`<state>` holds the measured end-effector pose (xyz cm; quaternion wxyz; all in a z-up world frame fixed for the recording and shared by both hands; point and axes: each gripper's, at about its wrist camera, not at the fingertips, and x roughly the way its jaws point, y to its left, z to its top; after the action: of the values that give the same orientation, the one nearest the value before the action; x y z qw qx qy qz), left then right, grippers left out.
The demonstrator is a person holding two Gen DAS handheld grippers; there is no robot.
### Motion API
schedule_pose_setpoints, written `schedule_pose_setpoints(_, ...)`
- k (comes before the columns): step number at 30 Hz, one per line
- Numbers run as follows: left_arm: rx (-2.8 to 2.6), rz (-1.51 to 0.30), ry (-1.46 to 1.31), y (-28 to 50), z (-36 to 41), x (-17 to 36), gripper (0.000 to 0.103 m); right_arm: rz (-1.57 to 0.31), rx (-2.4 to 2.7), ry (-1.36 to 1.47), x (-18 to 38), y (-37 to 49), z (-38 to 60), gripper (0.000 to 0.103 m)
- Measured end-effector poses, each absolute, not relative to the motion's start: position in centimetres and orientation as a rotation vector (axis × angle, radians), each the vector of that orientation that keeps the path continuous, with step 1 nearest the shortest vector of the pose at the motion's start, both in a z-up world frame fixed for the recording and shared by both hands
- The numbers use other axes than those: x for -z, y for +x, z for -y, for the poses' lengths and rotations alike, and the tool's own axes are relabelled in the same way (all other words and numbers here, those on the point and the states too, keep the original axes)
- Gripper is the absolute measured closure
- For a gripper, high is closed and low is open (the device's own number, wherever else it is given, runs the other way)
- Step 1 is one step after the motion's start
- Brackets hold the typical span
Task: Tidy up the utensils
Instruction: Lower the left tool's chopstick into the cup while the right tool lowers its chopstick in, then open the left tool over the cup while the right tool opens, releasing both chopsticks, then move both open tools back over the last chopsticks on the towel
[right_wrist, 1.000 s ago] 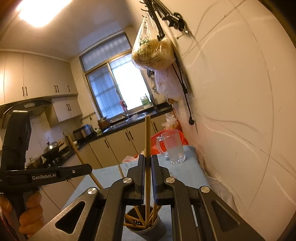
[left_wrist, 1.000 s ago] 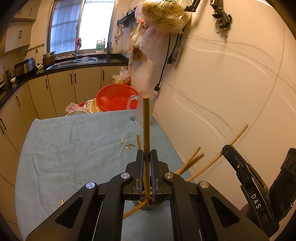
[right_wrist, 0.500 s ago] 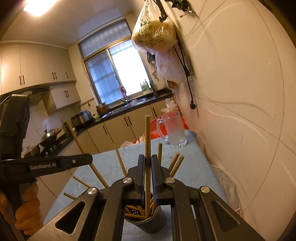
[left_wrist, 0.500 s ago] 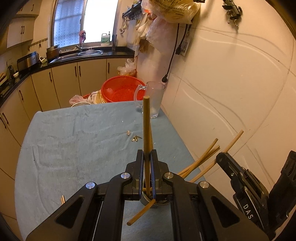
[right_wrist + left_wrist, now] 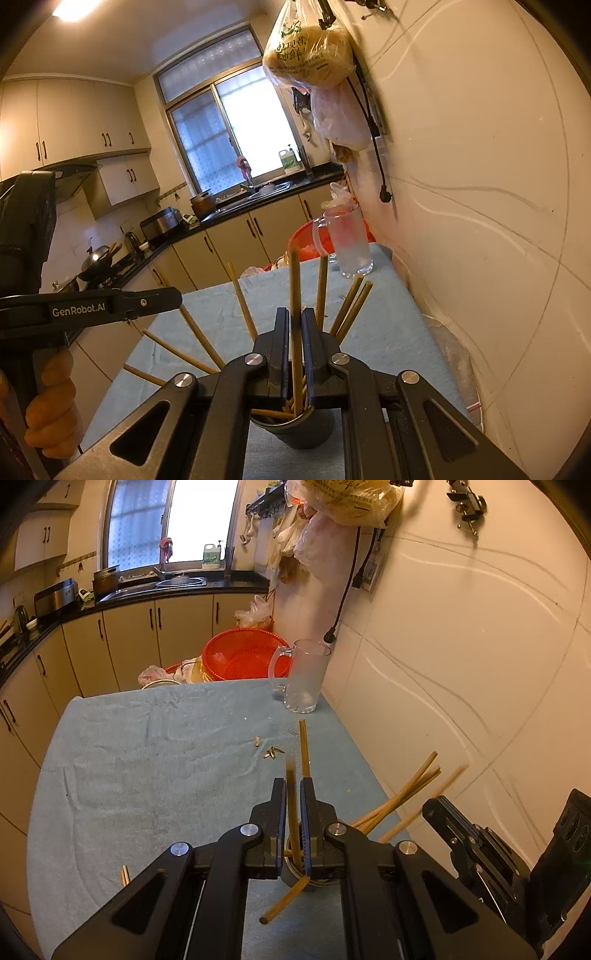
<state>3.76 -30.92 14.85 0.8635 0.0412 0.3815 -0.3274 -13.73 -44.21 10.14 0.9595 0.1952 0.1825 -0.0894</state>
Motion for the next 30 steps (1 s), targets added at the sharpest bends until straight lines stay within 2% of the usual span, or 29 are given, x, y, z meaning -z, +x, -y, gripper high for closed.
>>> schedule_pose_setpoints(4,0.687,-0.786,0.071,3.4,30.3,-15.6,0.096,-0.351,0.184,0.394,-10.9,-14.5,44.1,0.094)
schedule_pose_setpoints(6,0.692,-0.778,0.06,3.0,29.9,-16.0,0.095,-0.339,0.182,0.397,-11.4,-15.1,44.1,0.088)
schedule_pose_setpoints(8,0.689,-0.76,0.052,2.5,29.3,-16.7,0.094,-0.318,0.192,0.397,-11.9,-15.8,44.1,0.078)
schedule_pose_setpoints(9,0.691,-0.751,0.048,2.2,29.1,-17.0,0.093,-0.307,0.196,0.398,-12.2,-16.1,44.0,0.077)
schedule_pose_setpoints(12,0.687,-0.718,0.036,1.2,27.9,-17.9,0.078,-0.278,0.207,0.399,-12.9,-17.5,43.8,0.07)
schedule_pose_setpoints(14,0.678,-0.692,0.03,0.5,27.0,-18.4,0.077,-0.266,0.217,0.396,-13.2,-18.3,43.4,0.061)
schedule_pose_setpoints(17,0.666,-0.67,0.018,-0.2,25.3,-18.9,0.077,-0.267,0.222,0.391,-13.2,-19.4,42.8,0.052)
schedule_pose_setpoints(19,0.655,-0.664,0.013,-0.6,23.9,-18.9,0.072,-0.275,0.225,0.396,-12.9,-19.9,42.6,0.047)
schedule_pose_setpoints(30,0.518,-0.751,-0.018,-0.2,15.3,-14.2,0.068,-0.446,0.132,0.36,-8.3,-18.7,37.3,0.044)
